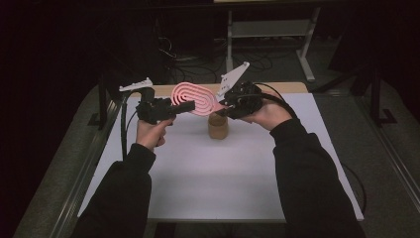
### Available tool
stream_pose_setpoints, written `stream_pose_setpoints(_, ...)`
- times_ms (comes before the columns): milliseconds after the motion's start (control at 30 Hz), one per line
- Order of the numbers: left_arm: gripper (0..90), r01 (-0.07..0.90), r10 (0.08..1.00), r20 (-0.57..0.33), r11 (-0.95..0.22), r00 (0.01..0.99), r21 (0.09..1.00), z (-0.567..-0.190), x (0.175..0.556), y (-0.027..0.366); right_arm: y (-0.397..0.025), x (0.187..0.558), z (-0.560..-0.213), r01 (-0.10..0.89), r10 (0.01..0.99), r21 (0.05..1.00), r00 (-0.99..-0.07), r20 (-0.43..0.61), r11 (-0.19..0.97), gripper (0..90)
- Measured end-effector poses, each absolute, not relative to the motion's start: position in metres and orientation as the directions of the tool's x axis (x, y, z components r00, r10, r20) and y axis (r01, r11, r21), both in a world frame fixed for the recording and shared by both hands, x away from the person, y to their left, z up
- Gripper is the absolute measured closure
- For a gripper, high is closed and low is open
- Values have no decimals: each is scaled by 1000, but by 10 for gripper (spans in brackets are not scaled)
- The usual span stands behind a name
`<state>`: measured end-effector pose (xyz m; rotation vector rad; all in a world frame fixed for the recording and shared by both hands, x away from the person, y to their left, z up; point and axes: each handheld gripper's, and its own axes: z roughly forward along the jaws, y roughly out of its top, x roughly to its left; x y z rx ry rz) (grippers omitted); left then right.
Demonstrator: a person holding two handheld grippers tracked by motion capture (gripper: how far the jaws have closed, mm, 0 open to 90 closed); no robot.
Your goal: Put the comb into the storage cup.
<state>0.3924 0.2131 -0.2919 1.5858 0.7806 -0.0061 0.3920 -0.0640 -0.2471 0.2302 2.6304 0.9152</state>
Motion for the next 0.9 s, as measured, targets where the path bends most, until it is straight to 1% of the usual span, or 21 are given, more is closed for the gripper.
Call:
stream_pose_setpoints(67, 389, 485, 469, -450, 50, 760, 873, -292, 393, 214, -63, 392, -248, 40, 263, 627, -927, -268, 778, 691)
stream_pose_setpoints(133, 419, 514, 449, -491, 79, 747, 854, -293, 395, 218, -57, 393, -250, 35, 262, 623, -925, -276, 782, 694)
stream_pose_setpoints(300, 508, 520, 432, -488, 51, 758, 853, -294, 394, 215, -50, 395, -254, 32, 256, 624, -927, -272, 781, 702)
stream_pose_setpoints(367, 545, 506, 436, -462, 18, 772, 862, -293, 391, 211, -47, 396, -257, 32, 256, 628, -929, -269, 777, 710)
stream_pose_setpoints(433, 569, 497, 433, -456, 23, 778, 868, -292, 390, 211, -46, 396, -258, 35, 256, 626, -930, -266, 779, 714)
stream_pose_setpoints(533, 582, 491, 431, -456, 35, 778, 871, -291, 390, 213, -48, 397, -260, 44, 262, 631, -930, -257, 774, 714)
stream_pose_setpoints(600, 608, 498, 402, -477, 59, 781, 865, -291, 391, 215, -48, 398, -261, 49, 264, 640, -933, -246, 767, 713)
stream_pose_setpoints(667, 621, 497, 397, -478, 60, 784, 866, -291, 391, 214, -48, 398, -261, 52, 267, 642, -933, -242, 765, 713)
stream_pose_setpoints(733, 627, 488, 390, -470, 58, 792, 871, -290, 390, 213, -47, 399, -264, 54, 268, 645, -934, -238, 762, 715)
stream_pose_setpoints(833, 632, 448, 402, -426, 41, 811, 893, -287, 387, 210, -47, 400, -267, 56, 271, 651, -934, -234, 757, 710)
stream_pose_setpoints(900, 634, 439, 406, -415, 38, 814, 898, -286, 387, 209, -48, 400, -267, 68, 284, 659, -931, -227, 749, 701)
